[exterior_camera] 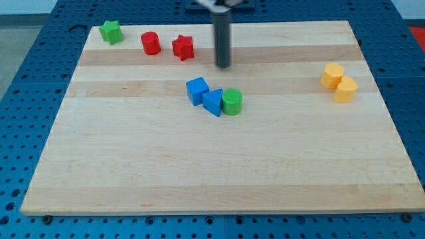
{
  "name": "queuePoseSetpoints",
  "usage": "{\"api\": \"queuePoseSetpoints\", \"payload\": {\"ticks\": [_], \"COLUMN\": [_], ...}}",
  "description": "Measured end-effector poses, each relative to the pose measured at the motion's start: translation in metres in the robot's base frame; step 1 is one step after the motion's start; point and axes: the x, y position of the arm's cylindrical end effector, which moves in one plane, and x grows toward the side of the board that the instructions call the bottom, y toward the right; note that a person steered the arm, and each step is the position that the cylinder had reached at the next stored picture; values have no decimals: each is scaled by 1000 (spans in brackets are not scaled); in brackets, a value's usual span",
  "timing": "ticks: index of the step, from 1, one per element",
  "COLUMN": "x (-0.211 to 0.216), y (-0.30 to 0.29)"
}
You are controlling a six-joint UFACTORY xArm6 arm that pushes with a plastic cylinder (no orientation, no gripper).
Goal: Move the red star left a bit
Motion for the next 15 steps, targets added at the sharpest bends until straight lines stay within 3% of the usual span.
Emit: {"api": "queuePoseSetpoints", "payload": {"ticks": [1,3,6,8,13,15], "x": [-54,-90,-77,-28,-50,4], "y": [15,-26,-64,-84,-104,-110]}}
